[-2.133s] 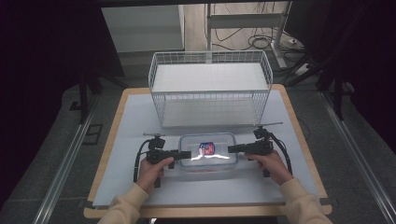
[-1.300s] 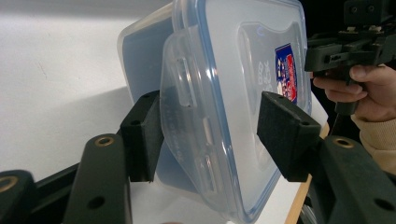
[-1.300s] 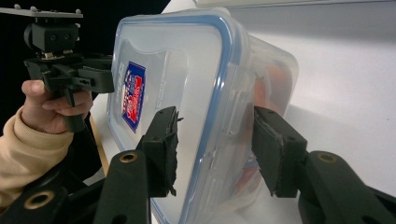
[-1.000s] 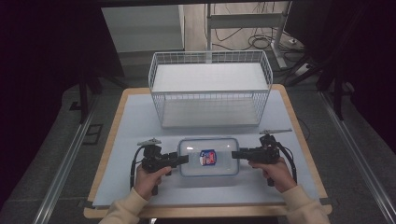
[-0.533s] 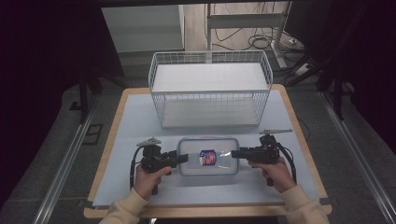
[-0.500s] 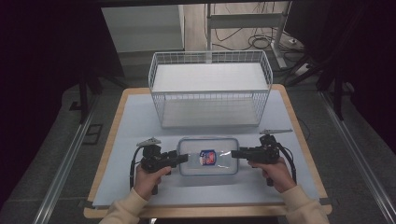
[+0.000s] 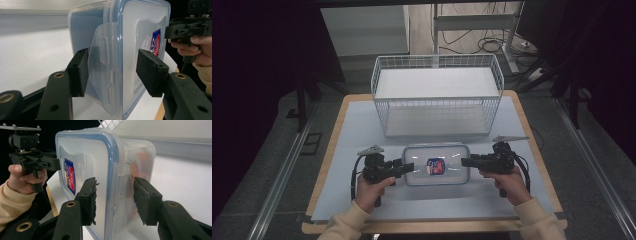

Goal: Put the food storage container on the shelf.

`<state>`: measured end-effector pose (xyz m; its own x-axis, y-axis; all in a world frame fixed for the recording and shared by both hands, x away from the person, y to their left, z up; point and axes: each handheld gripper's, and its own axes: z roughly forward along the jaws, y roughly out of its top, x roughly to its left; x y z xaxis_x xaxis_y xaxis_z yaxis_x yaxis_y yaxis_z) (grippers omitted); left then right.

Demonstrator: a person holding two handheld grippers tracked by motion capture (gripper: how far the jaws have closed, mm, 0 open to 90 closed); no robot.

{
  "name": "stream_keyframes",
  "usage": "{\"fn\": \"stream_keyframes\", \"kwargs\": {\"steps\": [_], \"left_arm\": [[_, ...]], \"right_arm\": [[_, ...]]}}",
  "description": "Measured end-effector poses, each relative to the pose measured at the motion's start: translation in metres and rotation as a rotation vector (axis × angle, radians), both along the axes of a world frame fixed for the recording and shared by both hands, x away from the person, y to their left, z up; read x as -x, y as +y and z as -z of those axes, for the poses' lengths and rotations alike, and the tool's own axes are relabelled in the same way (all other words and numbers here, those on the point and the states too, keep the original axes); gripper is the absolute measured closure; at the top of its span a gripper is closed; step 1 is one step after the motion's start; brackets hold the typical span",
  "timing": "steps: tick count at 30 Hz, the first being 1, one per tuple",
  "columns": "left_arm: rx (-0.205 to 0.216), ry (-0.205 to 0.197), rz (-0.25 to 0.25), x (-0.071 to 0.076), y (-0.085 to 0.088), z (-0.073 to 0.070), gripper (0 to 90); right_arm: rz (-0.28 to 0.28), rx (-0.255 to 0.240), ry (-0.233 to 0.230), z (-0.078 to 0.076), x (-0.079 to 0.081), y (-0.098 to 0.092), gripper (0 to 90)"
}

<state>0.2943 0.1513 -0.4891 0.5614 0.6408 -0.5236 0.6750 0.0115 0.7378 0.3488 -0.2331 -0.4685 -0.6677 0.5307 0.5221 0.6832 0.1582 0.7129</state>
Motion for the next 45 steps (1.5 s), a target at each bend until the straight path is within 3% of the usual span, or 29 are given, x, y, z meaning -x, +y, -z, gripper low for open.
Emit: {"fn": "stream_keyframes", "kwargs": {"steps": [23, 32, 45], "left_arm": [[-0.012, -0.037, -0.001, -0.009, 0.000, -0.019, 45.9], [-0.007, -0.068, -0.001, -0.016, 0.001, -0.038, 45.8], [0.007, -0.112, -0.005, -0.033, 0.005, -0.076, 45.9]], "right_arm": [[0.013, -0.007, -0.052, -0.016, -0.007, 0.001, 53.8], [0.022, -0.006, -0.088, -0.037, -0.012, 0.001, 53.7], [0.035, -0.018, -0.155, -0.077, -0.024, 0.006, 53.7]]}}
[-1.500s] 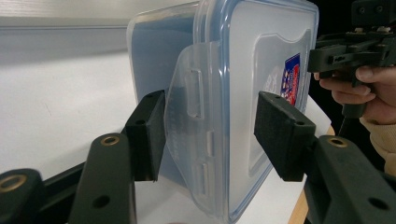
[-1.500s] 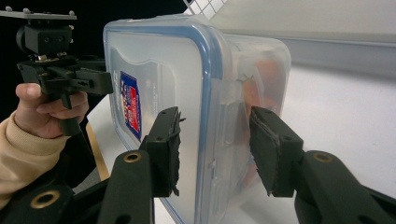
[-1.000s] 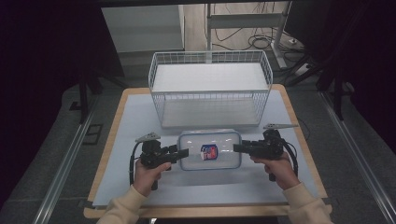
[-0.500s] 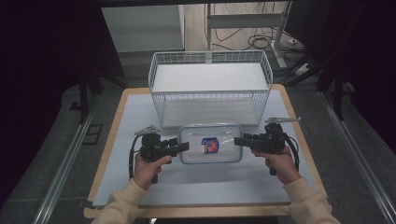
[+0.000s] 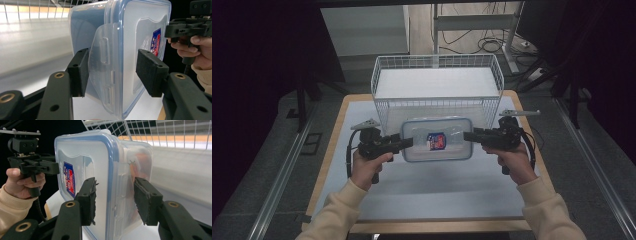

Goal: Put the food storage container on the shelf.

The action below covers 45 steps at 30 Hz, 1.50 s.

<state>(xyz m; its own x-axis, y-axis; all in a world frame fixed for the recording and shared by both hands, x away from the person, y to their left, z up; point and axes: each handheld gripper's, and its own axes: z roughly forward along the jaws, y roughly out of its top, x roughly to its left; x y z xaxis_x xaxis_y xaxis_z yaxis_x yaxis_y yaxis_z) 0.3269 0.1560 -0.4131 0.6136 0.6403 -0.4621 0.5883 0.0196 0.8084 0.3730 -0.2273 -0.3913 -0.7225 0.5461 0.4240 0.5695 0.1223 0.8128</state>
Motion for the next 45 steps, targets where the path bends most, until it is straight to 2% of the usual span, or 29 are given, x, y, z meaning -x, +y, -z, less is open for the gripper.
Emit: {"fn": "stream_keyframes", "kwargs": {"steps": [11, 19, 25, 34, 36, 45], "left_arm": [[-0.005, -0.046, 0.020, -0.027, 0.002, -0.047, 46.0], [-0.007, -0.063, 0.029, -0.047, 0.003, -0.070, 46.1], [0.005, -0.066, 0.028, -0.057, 0.006, -0.078, 46.3], [-0.001, -0.057, 0.034, -0.069, 0.007, -0.080, 46.3], [-0.002, -0.065, 0.044, -0.074, 0.007, -0.082, 46.3], [0.004, -0.048, 0.048, -0.097, 0.007, -0.094, 46.3]], "right_arm": [[0.012, -0.005, -0.047, -0.043, -0.018, 0.000, 53.7], [0.022, -0.006, -0.065, -0.068, -0.034, 0.001, 53.7], [0.027, -0.009, -0.065, -0.077, -0.044, 0.003, 53.7], [0.036, -0.013, -0.055, -0.078, -0.055, 0.004, 53.6], [0.038, -0.009, -0.054, -0.081, -0.057, 0.004, 53.6], [0.054, -0.006, -0.045, -0.093, -0.075, 0.004, 53.5]]}}
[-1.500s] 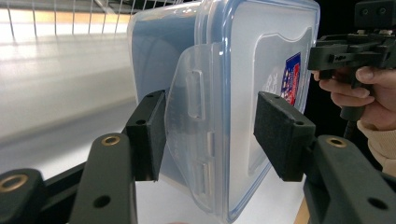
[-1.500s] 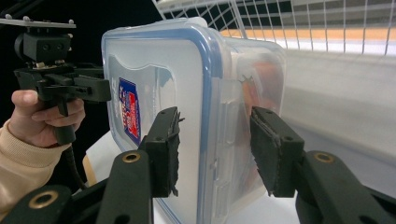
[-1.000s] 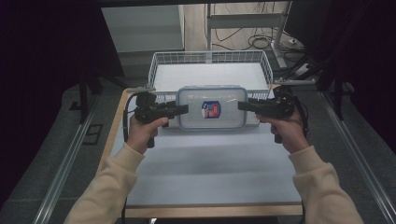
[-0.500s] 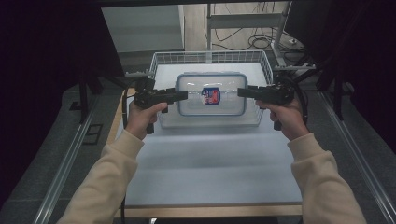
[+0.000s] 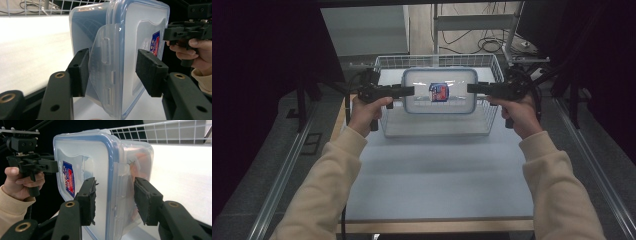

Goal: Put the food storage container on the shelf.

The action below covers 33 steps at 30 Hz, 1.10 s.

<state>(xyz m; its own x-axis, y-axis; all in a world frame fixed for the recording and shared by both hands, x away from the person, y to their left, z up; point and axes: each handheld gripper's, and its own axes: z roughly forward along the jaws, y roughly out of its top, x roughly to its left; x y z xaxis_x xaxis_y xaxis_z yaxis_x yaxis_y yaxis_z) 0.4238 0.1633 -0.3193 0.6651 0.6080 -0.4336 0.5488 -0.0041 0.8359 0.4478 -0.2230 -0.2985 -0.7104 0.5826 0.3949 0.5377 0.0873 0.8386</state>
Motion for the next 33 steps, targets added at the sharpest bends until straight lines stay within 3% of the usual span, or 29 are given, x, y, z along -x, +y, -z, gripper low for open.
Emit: {"fn": "stream_keyframes", "kwargs": {"steps": [5, 16, 28, 31, 33], "left_arm": [[-0.003, -0.001, -0.008, -0.011, 0.000, -0.005, 46.1], [-0.019, 0.027, -0.021, -0.043, 0.005, -0.011, 45.7], [0.052, 0.094, -0.045, -0.064, 0.009, -0.003, 44.9], [0.065, 0.113, -0.059, -0.069, 0.008, -0.002, 44.2], [0.053, 0.122, -0.064, -0.073, 0.006, -0.002, 42.5]], "right_arm": [[0.011, -0.003, 0.006, -0.005, -0.012, 0.001, 53.1], [0.031, -0.022, 0.068, -0.007, -0.046, 0.008, 52.5], [0.061, -0.007, 0.105, -0.010, -0.067, 0.014, 51.4], [0.072, -0.035, 0.119, -0.007, -0.072, 0.013, 51.1], [0.082, -0.053, 0.135, -0.004, -0.076, 0.013, 50.7]]}}
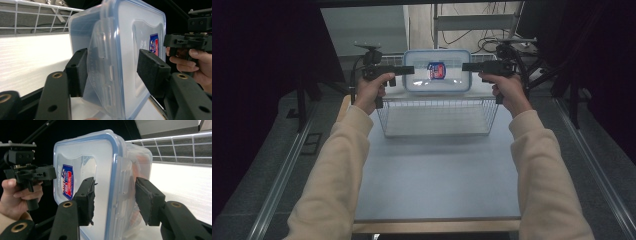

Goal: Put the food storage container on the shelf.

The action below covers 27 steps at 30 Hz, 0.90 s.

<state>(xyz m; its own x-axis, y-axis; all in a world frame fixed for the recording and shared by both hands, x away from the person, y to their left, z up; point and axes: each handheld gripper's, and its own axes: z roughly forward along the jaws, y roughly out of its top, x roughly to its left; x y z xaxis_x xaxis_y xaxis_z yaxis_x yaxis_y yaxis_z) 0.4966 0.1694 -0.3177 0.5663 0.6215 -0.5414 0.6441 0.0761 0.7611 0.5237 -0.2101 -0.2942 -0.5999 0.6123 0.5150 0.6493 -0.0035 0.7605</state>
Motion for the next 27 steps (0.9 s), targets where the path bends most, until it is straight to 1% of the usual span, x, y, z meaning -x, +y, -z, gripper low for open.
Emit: {"fn": "stream_keyframes", "kwargs": {"steps": [3, 4, 6, 9, 10, 14, 16, 18, 19, 21, 22, 25, 27], "left_arm": [[0.009, 0.031, -0.007, -0.006, -0.001, 0.002, 39.2], [0.021, 0.038, -0.009, -0.008, -0.001, 0.003, 38.7], [0.032, 0.051, -0.013, -0.011, -0.001, 0.006, 37.9], [0.053, 0.084, -0.022, -0.018, -0.002, 0.011, 33.1], [0.060, 0.092, -0.024, -0.020, -0.003, 0.013, 31.6], [0.062, 0.118, -0.037, -0.025, -0.005, 0.019, 23.3], [0.048, 0.104, -0.044, -0.025, -0.007, 0.018, 21.7], [0.036, 0.098, -0.057, -0.024, -0.009, 0.017, 19.8], [0.021, 0.090, -0.067, -0.023, -0.010, 0.016, 17.9], [-0.009, 0.078, -0.077, -0.021, -0.011, 0.013, 15.5], [-0.025, 0.069, -0.083, -0.020, -0.012, 0.012, 14.4], [-0.026, 0.048, -0.085, -0.014, -0.013, 0.007, 12.4], [-0.044, 0.020, -0.079, -0.008, -0.012, 0.003, 12.3]], "right_arm": [[0.019, -0.008, 0.030, 0.002, -0.004, 0.001, 49.3], [0.029, -0.005, 0.031, 0.003, -0.005, 0.001, 49.0], [0.046, -0.006, 0.033, 0.005, -0.006, 0.002, 48.5], [0.063, 0.013, 0.031, 0.007, -0.008, 0.005, 50.0], [0.069, 0.018, 0.036, 0.008, -0.008, 0.006, 47.9], [0.086, 0.048, 0.028, 0.009, -0.006, 0.010, 49.0], [0.093, 0.058, 0.014, 0.009, -0.005, 0.011, 48.6], [0.110, 0.076, -0.011, 0.009, -0.002, 0.012, 45.7], [0.120, 0.077, -0.017, 0.008, -0.001, 0.012, 44.8], [0.133, 0.071, -0.047, 0.006, 0.002, 0.010, 43.9], [0.132, 0.066, -0.057, 0.005, 0.004, 0.009, 43.2], [0.125, 0.055, -0.076, 0.002, 0.010, 0.004, 42.1], [0.114, 0.060, -0.090, 0.000, 0.015, 0.002, 41.0]]}}
